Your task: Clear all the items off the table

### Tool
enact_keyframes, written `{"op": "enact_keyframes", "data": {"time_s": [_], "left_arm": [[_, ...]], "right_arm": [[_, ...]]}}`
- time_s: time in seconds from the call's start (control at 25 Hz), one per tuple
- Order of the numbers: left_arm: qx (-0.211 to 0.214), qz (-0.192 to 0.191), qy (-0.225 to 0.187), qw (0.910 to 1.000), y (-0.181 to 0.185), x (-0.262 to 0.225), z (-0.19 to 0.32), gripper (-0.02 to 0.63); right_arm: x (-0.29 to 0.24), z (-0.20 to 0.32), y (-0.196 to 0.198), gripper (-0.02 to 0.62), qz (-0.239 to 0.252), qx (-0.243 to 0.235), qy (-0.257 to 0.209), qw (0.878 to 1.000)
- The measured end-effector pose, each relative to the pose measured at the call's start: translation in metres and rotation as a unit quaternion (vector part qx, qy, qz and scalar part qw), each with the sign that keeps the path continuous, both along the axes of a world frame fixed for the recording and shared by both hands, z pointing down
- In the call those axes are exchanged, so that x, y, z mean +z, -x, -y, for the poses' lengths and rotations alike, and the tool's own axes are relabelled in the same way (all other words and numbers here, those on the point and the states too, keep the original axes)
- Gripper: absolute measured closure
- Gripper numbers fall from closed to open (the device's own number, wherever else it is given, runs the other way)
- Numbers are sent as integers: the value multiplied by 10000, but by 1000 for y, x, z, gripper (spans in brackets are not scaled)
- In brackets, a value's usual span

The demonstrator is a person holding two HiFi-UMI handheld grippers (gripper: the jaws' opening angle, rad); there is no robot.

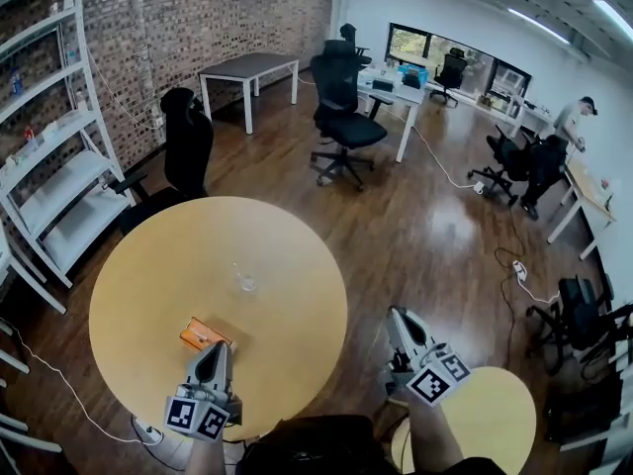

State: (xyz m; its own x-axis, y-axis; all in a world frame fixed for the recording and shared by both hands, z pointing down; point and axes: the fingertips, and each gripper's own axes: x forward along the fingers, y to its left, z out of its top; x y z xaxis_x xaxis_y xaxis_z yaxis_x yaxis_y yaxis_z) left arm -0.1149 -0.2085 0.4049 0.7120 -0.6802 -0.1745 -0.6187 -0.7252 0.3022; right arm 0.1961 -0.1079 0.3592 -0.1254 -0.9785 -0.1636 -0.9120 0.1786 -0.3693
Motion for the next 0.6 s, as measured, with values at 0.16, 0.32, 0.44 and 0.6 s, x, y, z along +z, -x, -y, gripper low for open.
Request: {"op": "enact_keyframes", "data": {"time_s": [0.16,0.32,0.44,0.6], "left_arm": [[-96,25,118,9999,4,11,-6,614],[-158,14,241,9996,13,18,-6,614],[-212,41,255,9994,20,17,-4,614],[-313,97,257,9991,29,17,-2,614]], "right_arm": [[10,-6,2,592,-1099,384,220,9930],[21,-8,4,594,-1016,342,251,9939],[26,-4,11,594,-1109,237,332,9930],[30,-1,18,594,-1215,194,417,9915]]}}
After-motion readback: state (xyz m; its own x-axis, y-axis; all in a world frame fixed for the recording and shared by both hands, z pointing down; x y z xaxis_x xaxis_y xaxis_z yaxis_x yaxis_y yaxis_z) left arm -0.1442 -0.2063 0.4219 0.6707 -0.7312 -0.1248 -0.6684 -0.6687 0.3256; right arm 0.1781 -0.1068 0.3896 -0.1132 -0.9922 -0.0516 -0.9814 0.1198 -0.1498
